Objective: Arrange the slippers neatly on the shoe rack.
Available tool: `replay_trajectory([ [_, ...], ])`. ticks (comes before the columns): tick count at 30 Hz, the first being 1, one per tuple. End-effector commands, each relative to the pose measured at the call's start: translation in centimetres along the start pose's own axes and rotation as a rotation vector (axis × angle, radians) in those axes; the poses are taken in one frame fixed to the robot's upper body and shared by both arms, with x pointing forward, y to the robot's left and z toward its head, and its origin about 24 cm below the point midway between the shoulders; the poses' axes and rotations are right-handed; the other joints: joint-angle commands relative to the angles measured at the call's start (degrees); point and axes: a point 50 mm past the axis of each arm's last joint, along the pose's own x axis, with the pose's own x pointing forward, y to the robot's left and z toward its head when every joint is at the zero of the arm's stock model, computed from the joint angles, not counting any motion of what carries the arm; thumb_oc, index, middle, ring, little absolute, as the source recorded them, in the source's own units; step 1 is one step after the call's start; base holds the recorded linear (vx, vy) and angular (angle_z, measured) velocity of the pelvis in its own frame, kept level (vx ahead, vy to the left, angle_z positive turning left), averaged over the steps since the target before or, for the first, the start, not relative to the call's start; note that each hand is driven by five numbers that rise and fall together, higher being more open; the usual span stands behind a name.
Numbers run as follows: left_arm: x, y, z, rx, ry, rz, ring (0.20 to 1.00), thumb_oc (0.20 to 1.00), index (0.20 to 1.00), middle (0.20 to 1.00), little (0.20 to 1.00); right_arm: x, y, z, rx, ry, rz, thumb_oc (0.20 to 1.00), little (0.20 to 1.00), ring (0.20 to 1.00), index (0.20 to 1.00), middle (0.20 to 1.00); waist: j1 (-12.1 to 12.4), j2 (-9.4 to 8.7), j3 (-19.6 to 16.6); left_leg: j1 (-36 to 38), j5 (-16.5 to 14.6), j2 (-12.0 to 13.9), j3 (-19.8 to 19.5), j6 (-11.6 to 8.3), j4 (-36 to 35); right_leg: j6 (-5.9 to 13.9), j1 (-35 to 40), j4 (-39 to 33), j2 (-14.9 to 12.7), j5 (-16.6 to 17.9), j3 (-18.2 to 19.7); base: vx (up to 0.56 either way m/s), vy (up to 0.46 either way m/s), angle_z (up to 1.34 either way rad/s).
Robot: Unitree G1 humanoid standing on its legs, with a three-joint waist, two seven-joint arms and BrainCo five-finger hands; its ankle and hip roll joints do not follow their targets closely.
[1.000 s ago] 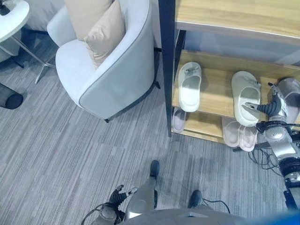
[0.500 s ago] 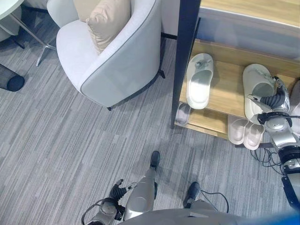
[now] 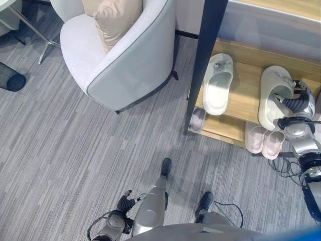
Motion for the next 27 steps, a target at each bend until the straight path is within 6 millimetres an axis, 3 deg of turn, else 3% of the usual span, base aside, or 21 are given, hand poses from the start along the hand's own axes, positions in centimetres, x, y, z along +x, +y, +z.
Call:
replay_trajectory([
  [1, 0.3, -1.6, 1.1, 0.037, -0.014, -0.031, 1.000, 1.000, 1.000, 1.000, 1.000, -0.5, 0.0, 2.5, -0.016, -0.156, -0.025, 0.200, 0.200, 0.200, 0.200, 0.200, 1.7, -0.40, -1.0, 3.4, -7.2, 0.2, -2.0, -2.50, 0.3, 2.54, -1.2, 0.4, -2.6, 2.9, 1.6, -0.03, 0.051, 0.16],
  [2, 0.3, -1.6, 1.1, 0.036, -0.018, -0.030, 1.000, 1.000, 1.000, 1.000, 1.000, -0.8, 0.3, 2.5, -0.007, -0.156, -0.026, 0.200, 0.200, 0.200, 0.200, 0.200, 1.6, -0.56, -1.1, 3.3, -7.2, 0.0, -2.3, -2.35, 0.3, 2.57, -1.3, 0.4, -2.8, 3.0, 1.5, -0.03, 0.073, 0.11],
  [3, 0.9, -1.3, 3.1, -0.017, -0.050, -0.004, 1.000, 1.000, 1.000, 1.000, 1.000, -1.0, 1.2, 5.2, 0.041, -0.237, -0.004, 0.200, 0.200, 0.200, 0.200, 0.200, 0.8, -0.93, -1.7, 3.1, -7.5, 0.0, -2.0, -2.17, 0.3, 2.72, -1.7, 0.4, -2.9, 3.2, 1.8, -0.01, 0.064, 0.11],
  [5, 0.5, -1.4, 1.4, -0.018, 0.004, -0.009, 1.000, 1.000, 1.000, 1.000, 1.000, -1.6, 1.8, 4.8, 0.068, -0.215, -0.005, 0.200, 0.200, 0.200, 0.200, 0.200, 1.4, -1.33, -2.0, 3.0, -7.6, -0.2, -2.4, -2.06, 0.3, 2.71, -1.6, 0.4, -2.9, 3.2, 1.4, 0.00, 0.026, 0.02],
  [11, 0.5, -0.7, 1.2, -0.009, 0.007, -0.006, 1.000, 1.000, 1.000, 1.000, 1.000, -1.6, 2.5, 3.8, 0.078, -0.147, -0.013, 0.200, 0.200, 0.200, 0.200, 0.200, 2.7, -2.15, -1.8, 2.1, -7.6, -0.8, -3.5, -2.17, 0.3, 2.79, -1.9, 0.4, -3.1, 3.4, 0.4, -0.02, 0.015, 0.08],
  [12, 0.5, -0.7, 1.0, -0.014, 0.011, -0.003, 1.000, 1.000, 1.000, 1.000, 1.000, -1.5, 2.4, 3.5, 0.062, -0.132, -0.017, 0.539, 0.539, 0.539, 0.539, 0.539, 3.0, -2.21, -1.7, 2.1, -7.8, -0.8, -3.6, -2.27, 0.3, 2.77, -1.8, 0.4, -3.1, 3.3, 0.2, -0.02, 0.025, 0.11],
  [13, 0.5, -0.7, 1.0, -0.015, 0.012, -0.002, 1.000, 1.000, 1.000, 1.000, 1.000, -1.4, 2.4, 3.4, 0.060, -0.122, -0.024, 1.000, 1.000, 1.000, 1.000, 1.000, 2.9, -2.16, -1.8, 1.9, -7.5, -1.0, -3.8, -2.17, 0.3, 2.81, -2.0, 0.4, -3.2, 3.5, 0.0, 0.00, 0.015, 0.08],
  [19, 0.5, -0.5, 0.7, -0.020, 0.027, 0.002, 1.000, 1.000, 1.000, 1.000, 1.000, -1.8, 2.2, 2.7, 0.098, -0.095, -0.066, 1.000, 1.000, 1.000, 1.000, 1.000, 3.0, -2.08, -2.1, 2.3, -7.9, -1.0, -3.8, -2.23, 0.3, 2.72, -1.5, 0.4, -3.2, 3.3, 0.0, 0.00, 0.009, 0.02],
  [22, 0.5, -0.5, 0.6, -0.035, 0.045, 0.004, 1.000, 1.000, 1.000, 1.000, 1.000, -2.4, 1.3, 3.1, 0.234, -0.099, -0.106, 1.000, 1.000, 1.000, 1.000, 1.000, 2.0, -1.96, -2.9, 2.6, -7.9, -1.0, -3.7, -2.00, 0.3, 2.69, -1.4, 0.4, -3.3, 3.4, 0.2, 0.00, 0.000, 0.00],
  [27, 0.3, -0.7, -0.1, -0.058, 0.082, -0.002, 1.000, 1.000, 1.000, 1.000, 1.000, -3.5, -1.0, 4.0, 0.304, -0.175, -0.210, 1.000, 1.000, 1.000, 1.000, 1.000, 0.4, -1.37, -4.1, 3.4, -8.3, -0.7, -2.8, -1.94, 0.3, 2.58, -1.3, 0.4, -3.2, 3.1, 1.2, 0.02, -0.010, -0.03],
])
